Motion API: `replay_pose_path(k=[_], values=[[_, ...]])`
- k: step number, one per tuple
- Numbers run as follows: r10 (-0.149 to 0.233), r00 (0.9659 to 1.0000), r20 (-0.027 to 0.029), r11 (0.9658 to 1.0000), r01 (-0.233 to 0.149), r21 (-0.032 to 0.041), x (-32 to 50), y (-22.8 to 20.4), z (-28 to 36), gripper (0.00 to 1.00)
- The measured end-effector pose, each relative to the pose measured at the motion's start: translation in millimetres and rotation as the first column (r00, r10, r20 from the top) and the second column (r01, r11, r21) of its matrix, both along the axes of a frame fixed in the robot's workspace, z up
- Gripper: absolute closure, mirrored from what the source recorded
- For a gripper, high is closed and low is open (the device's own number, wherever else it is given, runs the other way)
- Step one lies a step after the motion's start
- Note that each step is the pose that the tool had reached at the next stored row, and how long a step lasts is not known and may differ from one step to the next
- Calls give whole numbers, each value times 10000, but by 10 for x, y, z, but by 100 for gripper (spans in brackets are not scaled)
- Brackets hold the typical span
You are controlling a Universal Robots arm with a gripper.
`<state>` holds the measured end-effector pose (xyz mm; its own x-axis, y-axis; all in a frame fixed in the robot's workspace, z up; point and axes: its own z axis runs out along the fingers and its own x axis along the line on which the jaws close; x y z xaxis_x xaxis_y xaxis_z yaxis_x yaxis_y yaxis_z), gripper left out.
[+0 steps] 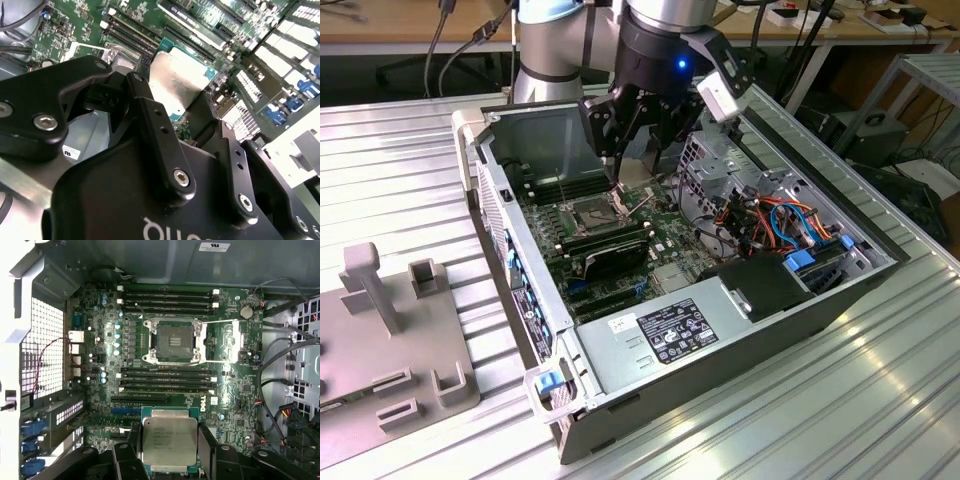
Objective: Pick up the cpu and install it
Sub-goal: 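Pick up the cpu and move it towards the insertion slot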
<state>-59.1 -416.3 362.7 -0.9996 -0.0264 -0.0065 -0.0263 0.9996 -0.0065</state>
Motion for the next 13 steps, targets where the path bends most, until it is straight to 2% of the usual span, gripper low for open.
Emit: replay_pose_path(k=[1,6,13], values=[[0,10000,0,10000,0,1,3,47,-18,45],[-1,10000,0,10000,1,0,11,182,-76,45],[0,10000,0,10000,0,1,42,309,-216,45]])
